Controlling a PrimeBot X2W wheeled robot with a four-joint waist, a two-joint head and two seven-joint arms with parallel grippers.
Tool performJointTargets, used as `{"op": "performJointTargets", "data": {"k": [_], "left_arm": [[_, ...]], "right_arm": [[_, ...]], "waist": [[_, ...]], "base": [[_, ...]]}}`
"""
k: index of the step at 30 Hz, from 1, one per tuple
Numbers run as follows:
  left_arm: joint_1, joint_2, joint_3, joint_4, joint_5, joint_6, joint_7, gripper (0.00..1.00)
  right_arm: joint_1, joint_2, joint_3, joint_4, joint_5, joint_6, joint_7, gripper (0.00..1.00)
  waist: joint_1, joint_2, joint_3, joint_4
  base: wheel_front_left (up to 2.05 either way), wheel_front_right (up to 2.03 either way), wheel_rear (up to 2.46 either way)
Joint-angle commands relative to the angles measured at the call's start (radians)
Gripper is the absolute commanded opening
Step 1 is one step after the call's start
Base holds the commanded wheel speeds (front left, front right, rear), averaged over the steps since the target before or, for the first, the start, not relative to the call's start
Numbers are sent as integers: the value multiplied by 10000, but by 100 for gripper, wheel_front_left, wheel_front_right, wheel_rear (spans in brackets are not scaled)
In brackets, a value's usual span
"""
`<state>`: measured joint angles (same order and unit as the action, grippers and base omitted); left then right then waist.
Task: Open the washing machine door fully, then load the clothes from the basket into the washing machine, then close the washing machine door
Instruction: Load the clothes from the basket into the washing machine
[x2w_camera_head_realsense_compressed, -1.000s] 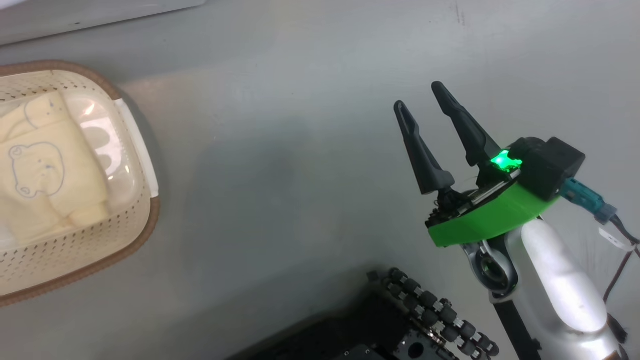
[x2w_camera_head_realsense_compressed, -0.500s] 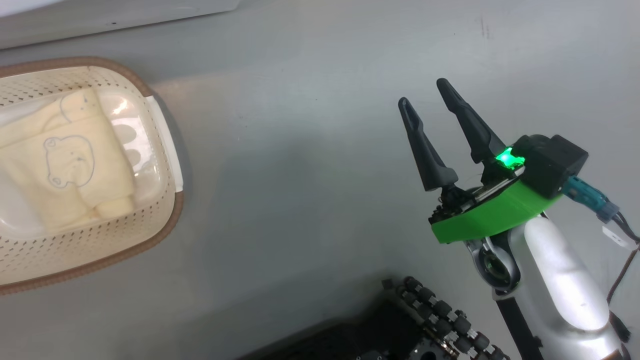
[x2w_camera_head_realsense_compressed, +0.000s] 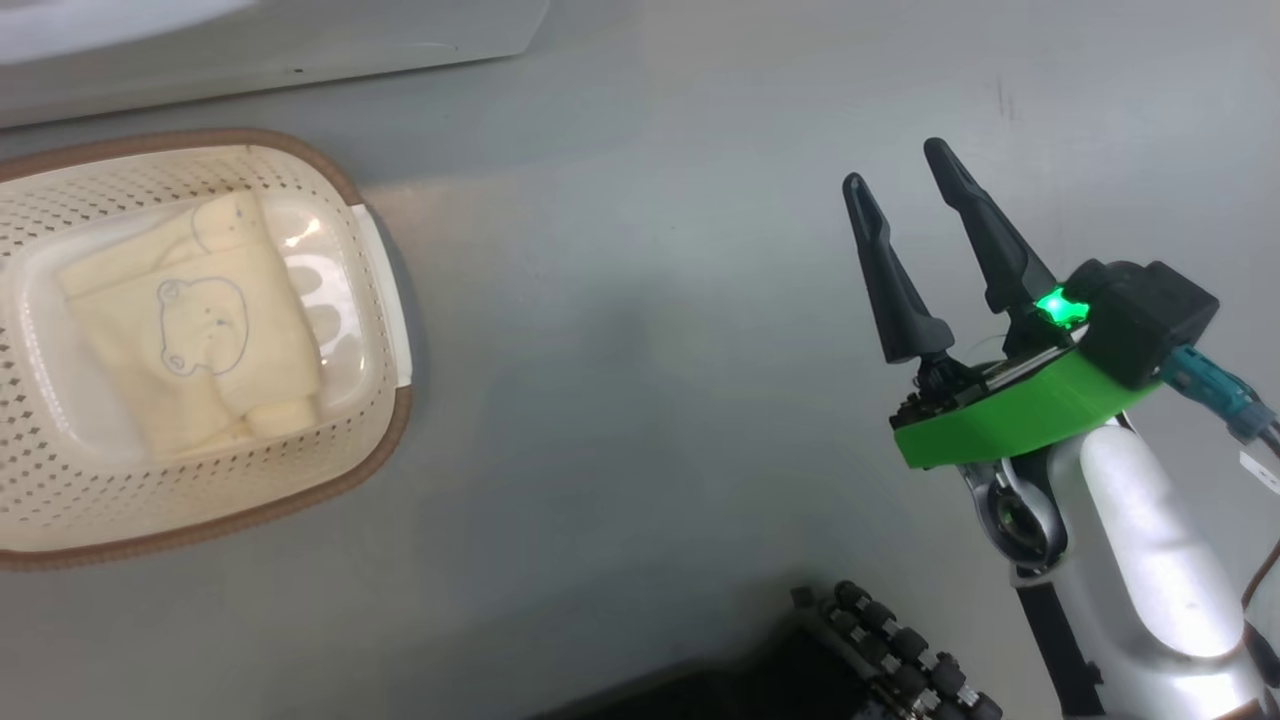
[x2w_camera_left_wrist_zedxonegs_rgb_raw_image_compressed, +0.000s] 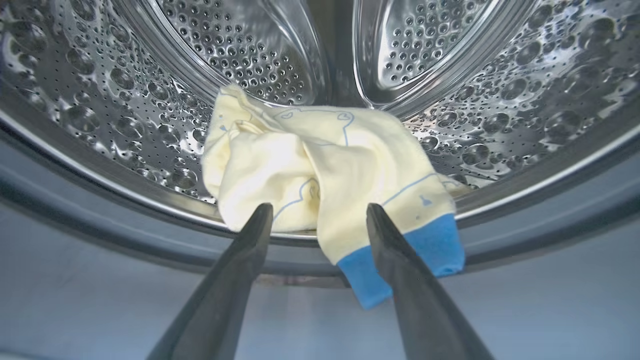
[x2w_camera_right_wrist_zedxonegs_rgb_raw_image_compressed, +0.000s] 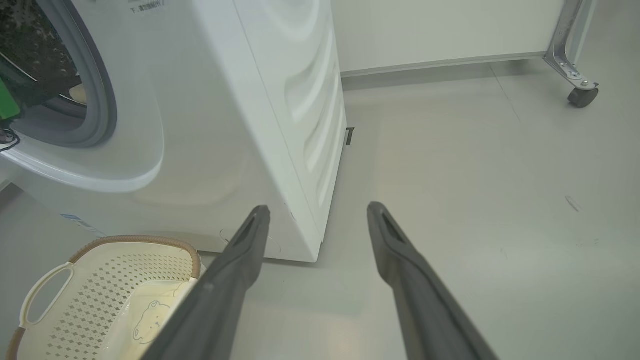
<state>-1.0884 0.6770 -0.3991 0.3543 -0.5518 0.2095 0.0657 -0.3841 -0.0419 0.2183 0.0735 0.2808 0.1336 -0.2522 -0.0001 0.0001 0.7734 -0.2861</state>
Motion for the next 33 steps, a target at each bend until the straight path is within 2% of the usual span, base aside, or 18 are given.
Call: {"op": "performJointTargets", "data": {"k": [1, 8, 18, 21, 27, 33], "left_arm": [[361, 527, 486, -651, -41, 262, -178, 100], [2583, 358, 576, -2669, 191, 1594, -943, 100], [5210, -453, 406, -4165, 189, 2795, -1999, 100], [5862, -765, 300, -4385, 158, 3046, -2313, 100], [6732, -1217, 210, -4518, 46, 3246, -2767, 100], [7534, -1769, 95, -4272, -68, 3171, -3100, 100]], "right_arm": [[326, -83, 32, -264, -98, -29, -95, 100], [476, -83, -347, -253, -389, -29, -95, 100], [894, -83, -748, -148, -940, -29, -95, 100], [1067, -83, -833, -126, -1105, -29, -95, 100], [1341, -83, -908, -40, -1423, -29, -95, 100], [1648, -83, -979, 91, -1720, -29, -95, 100]], "waist": [[1, -1, -161, 131], [1, -1, -597, 478], [1, -1, -1505, 1012], [1, -1, -1836, 1184], [1, -1, -2415, 1460], [1, -1, -3085, 1725]], "base": [[0, 0, 0], [0, 0, 0], [0, 0, 0], [0, 0, 0], [0, 0, 0], [0, 0, 0]]}}
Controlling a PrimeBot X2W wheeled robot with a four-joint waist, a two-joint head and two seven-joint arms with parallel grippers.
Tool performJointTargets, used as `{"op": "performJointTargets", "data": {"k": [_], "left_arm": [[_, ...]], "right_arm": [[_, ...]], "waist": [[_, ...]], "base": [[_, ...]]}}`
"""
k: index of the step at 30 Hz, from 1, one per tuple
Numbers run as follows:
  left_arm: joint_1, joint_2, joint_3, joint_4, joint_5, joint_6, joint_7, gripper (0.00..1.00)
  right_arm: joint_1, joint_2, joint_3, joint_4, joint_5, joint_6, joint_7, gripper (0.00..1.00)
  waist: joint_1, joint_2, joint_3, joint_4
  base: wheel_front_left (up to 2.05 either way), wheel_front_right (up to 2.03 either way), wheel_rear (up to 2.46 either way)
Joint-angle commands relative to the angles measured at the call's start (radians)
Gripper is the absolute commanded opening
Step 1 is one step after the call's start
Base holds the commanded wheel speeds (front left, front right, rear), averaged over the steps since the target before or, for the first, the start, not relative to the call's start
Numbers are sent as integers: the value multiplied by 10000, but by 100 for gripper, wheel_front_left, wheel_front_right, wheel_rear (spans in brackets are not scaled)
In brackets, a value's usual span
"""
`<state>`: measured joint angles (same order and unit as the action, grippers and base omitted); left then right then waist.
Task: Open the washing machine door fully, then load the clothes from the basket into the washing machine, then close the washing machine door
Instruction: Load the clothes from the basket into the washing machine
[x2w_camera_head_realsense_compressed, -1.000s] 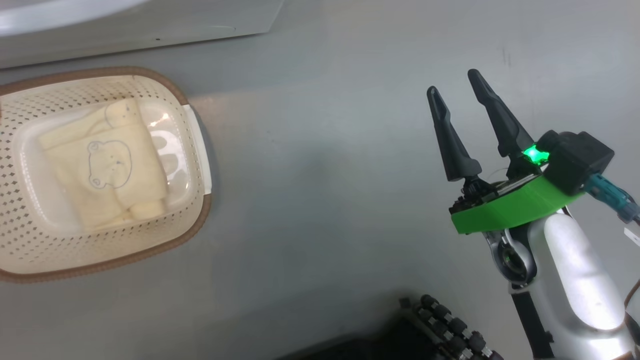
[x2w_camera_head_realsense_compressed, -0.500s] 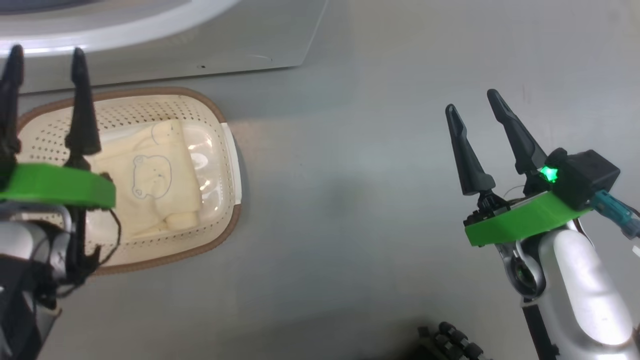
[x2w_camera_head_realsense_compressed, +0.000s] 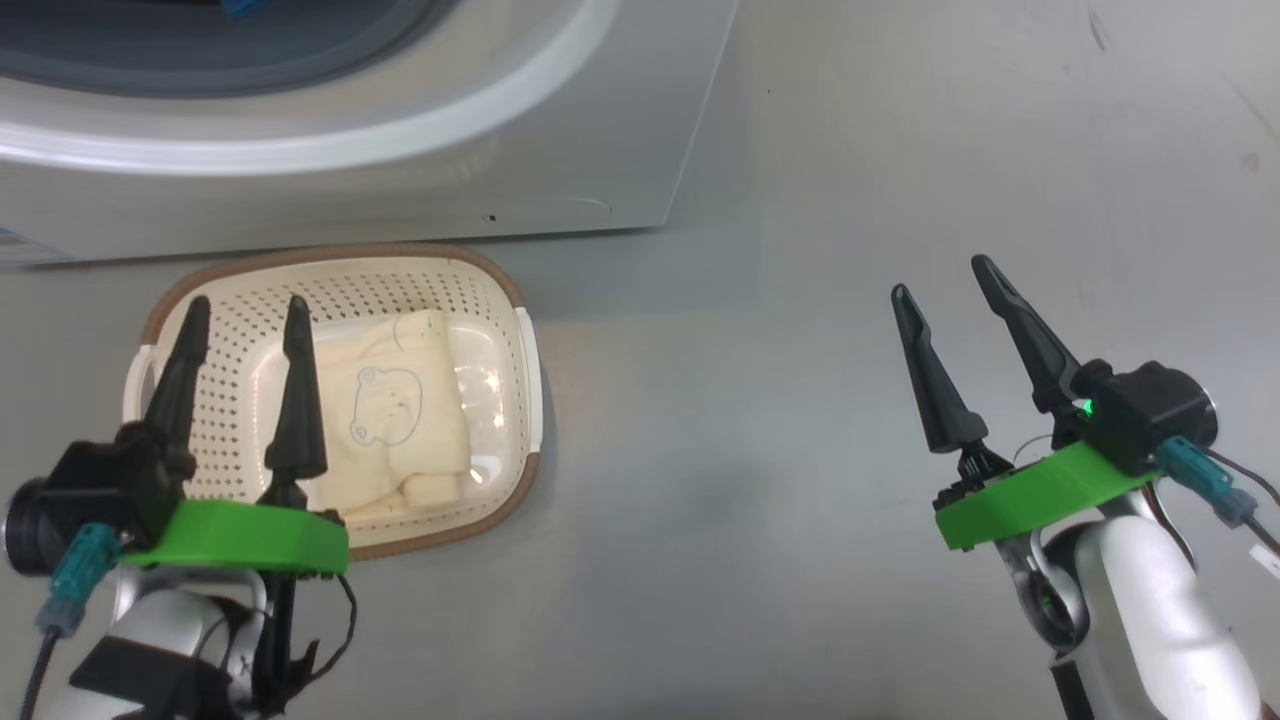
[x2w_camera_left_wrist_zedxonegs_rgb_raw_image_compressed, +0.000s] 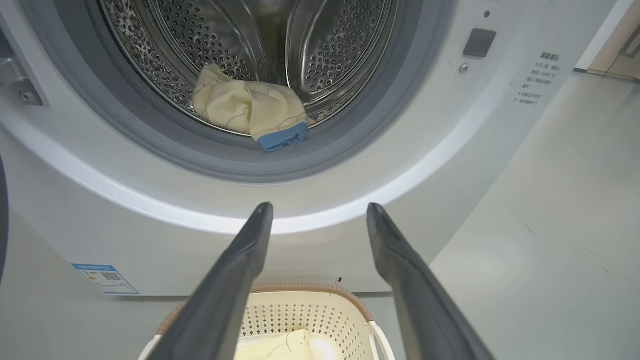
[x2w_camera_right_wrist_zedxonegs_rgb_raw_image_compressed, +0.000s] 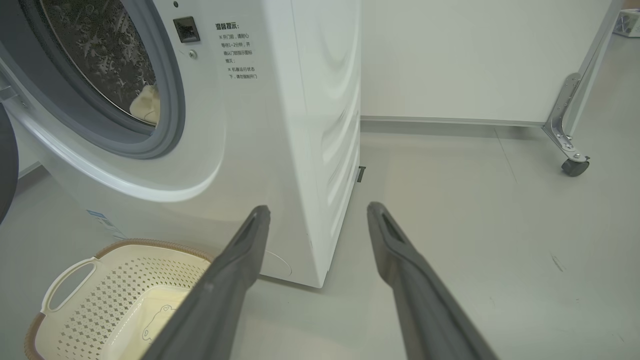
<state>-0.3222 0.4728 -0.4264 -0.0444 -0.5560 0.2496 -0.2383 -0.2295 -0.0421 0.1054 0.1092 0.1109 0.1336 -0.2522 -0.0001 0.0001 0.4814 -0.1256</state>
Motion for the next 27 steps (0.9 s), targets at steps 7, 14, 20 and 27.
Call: {"op": "performJointTargets", "data": {"k": [7, 14, 20, 27], "left_arm": [[417, -341, 270, 398, 80, 2501, -206, 100], [814, -766, 297, 955, 177, 2164, -230, 100], [1189, -1018, 485, 1209, 305, 1926, -233, 100], [1290, -1222, 616, 1445, 436, 1674, -234, 100]], "right_arm": [[548, -81, 128, -109, -242, -29, -95, 100], [1072, -81, 12, -46, -388, -29, -1, 100], [1451, -81, -14, -189, -418, -29, 165, 100], [1611, -81, 5, -404, -470, -29, 304, 100]], "waist": [[1, -1, -985, 268], [1, -1, -1789, 366], [1, -1, -2263, 425], [1, -1, -2386, 506]], "base": [[0, 0, 0], [0, 0, 0], [0, 0, 0], [0, 0, 0]]}}
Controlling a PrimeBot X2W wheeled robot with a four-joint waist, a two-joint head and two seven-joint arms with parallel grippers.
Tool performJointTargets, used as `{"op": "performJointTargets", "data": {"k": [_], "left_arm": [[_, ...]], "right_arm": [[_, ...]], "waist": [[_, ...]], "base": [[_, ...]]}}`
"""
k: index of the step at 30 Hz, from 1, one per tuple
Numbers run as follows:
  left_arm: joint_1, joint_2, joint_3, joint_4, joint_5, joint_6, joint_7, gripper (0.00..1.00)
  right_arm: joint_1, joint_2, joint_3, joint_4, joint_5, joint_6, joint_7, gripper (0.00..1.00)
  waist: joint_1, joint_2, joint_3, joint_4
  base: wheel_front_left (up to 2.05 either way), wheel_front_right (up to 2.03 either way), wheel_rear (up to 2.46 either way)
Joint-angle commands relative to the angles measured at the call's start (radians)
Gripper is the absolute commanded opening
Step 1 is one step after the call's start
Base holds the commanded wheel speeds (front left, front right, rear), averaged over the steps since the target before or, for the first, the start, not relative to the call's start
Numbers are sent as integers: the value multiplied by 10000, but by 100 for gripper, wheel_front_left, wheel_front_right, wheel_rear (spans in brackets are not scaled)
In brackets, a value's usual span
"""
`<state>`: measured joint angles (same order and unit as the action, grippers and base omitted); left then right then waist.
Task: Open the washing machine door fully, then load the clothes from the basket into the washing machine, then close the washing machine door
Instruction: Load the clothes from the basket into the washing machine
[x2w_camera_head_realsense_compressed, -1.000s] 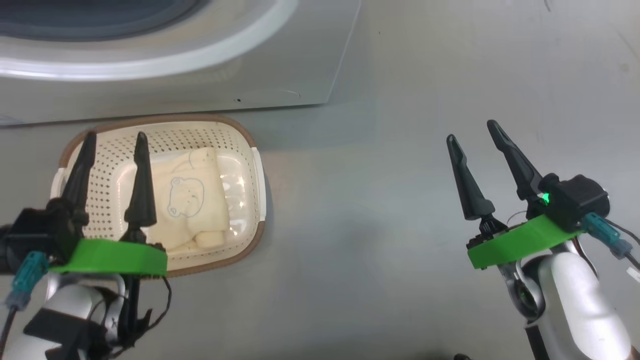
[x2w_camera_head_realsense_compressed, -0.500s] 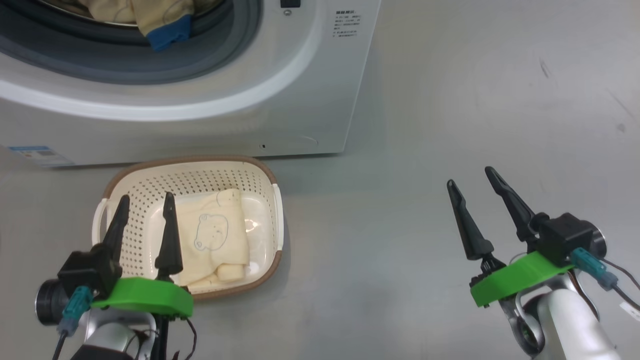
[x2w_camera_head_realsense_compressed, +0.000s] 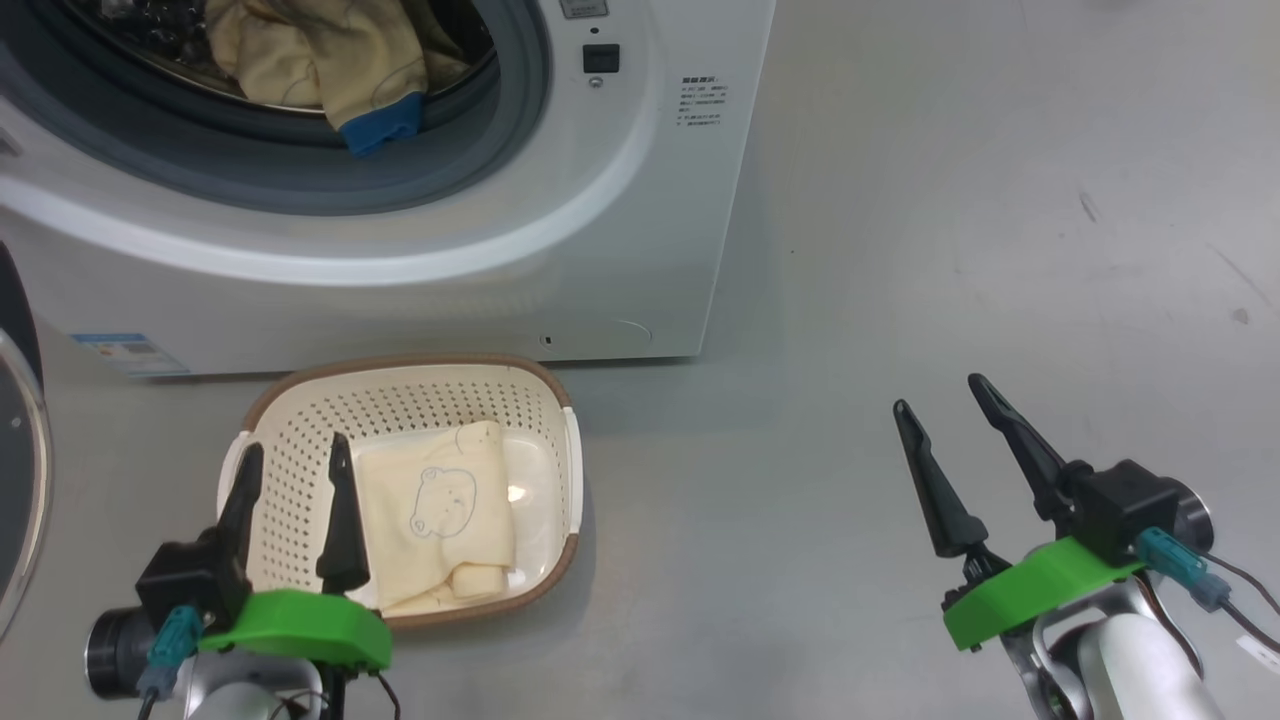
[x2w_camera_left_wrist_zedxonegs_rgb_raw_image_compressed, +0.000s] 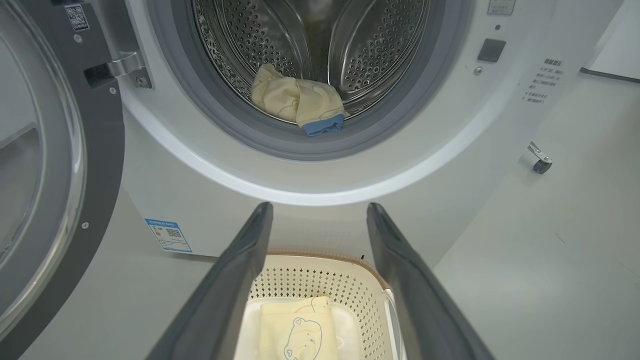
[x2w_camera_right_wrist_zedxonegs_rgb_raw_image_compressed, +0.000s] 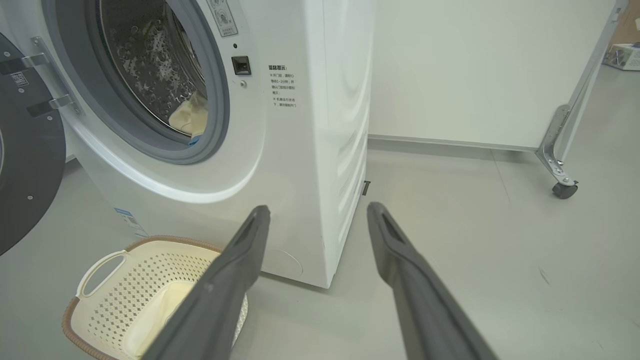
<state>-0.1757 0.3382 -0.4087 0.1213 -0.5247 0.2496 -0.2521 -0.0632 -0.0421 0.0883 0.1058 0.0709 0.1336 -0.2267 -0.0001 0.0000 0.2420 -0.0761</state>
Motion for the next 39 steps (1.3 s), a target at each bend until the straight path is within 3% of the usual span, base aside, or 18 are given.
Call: {"op": "performJointTargets", "data": {"k": [1, 15, 24, 39], "left_arm": [[-183, 104, 445, -183, 150, 1655, -96, 100], [-319, -95, 601, 10, 328, 1435, -96, 100], [-1166, -156, 663, 200, 270, 1166, -62, 100], [-4884, 939, 867, 1777, 343, 131, 1136, 100]], "right_arm": [[-48, -81, 184, -393, -71, -29, 59, 100], [-110, -81, 212, -511, -89, -29, 90, 100], [-543, -81, 337, -633, -110, -29, 67, 100], [-1816, -81, 1046, -211, 525, -29, -265, 100]], "waist": [[1, 0, 11, 16], [1, 0, 163, 92], [1, 0, 938, 208], [1, 0, 2824, -671]], "base": [[0, 0, 0], [0, 0, 0], [0, 0, 0], [0, 0, 0]]}}
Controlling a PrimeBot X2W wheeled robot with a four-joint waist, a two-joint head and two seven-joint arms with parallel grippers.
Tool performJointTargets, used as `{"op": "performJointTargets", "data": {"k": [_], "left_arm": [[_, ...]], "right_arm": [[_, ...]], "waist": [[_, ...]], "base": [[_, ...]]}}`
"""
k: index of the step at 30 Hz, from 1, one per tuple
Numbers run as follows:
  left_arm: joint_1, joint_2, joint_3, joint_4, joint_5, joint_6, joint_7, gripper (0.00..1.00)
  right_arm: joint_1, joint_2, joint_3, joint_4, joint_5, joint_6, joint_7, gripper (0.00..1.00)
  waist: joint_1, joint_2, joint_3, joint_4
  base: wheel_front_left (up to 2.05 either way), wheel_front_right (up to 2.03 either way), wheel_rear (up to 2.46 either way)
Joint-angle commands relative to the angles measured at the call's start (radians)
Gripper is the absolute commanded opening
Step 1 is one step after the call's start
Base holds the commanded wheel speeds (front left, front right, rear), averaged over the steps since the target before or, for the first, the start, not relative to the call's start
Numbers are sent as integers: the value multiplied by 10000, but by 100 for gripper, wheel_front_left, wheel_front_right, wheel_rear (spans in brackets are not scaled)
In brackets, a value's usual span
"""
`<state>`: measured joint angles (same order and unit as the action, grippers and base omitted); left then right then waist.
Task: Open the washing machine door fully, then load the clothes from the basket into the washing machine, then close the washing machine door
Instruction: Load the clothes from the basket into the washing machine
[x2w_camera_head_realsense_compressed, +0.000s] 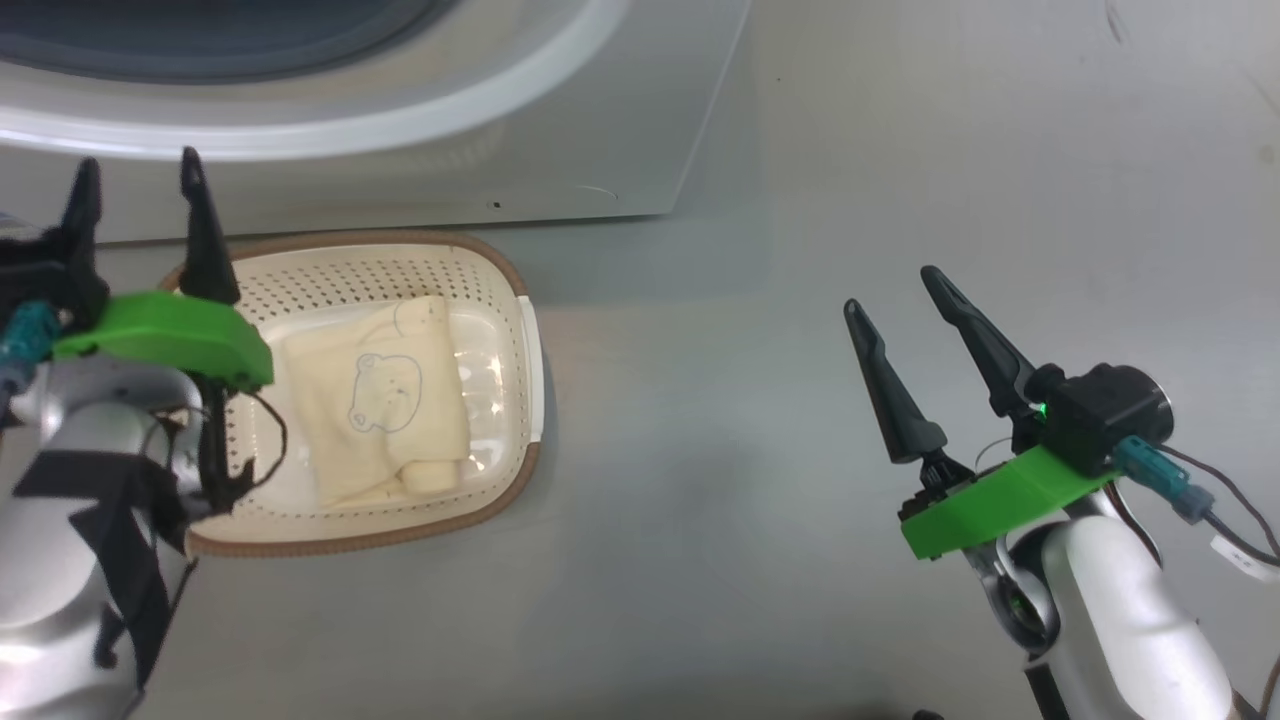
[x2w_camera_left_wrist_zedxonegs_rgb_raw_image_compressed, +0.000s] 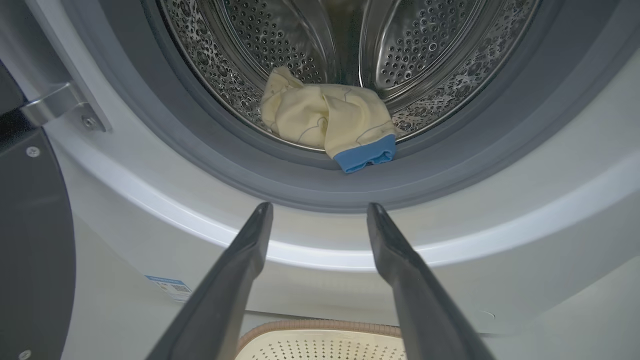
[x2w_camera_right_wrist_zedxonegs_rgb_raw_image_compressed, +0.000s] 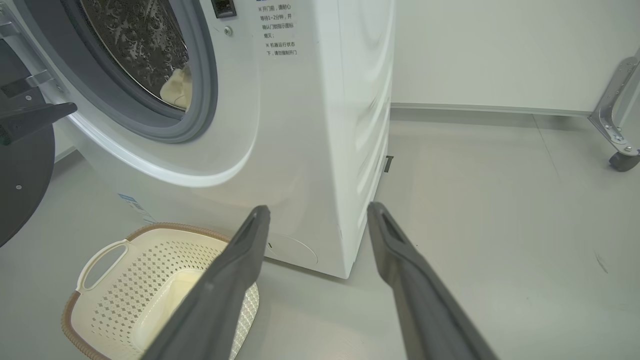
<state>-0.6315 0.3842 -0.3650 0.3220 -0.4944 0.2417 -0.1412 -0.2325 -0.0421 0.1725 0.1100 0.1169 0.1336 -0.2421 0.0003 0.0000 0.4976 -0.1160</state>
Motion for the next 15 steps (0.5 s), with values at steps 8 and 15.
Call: {"op": "performJointTargets", "data": {"k": [8, 15], "left_arm": [[-2397, 1406, 414, 513, -203, -735, 1789, 100], [-3731, 2090, 488, 1064, -406, -1304, 2973, 100]], "right_arm": [[-629, -81, 462, -47, 637, -29, -190, 100], [-770, -81, 639, -199, 1083, -29, -194, 100]], "waist": [[-3, 0, 988, -1031], [-3, 0, 1404, -1512]], "base": [[0, 0, 0], [0, 0, 0]]}}
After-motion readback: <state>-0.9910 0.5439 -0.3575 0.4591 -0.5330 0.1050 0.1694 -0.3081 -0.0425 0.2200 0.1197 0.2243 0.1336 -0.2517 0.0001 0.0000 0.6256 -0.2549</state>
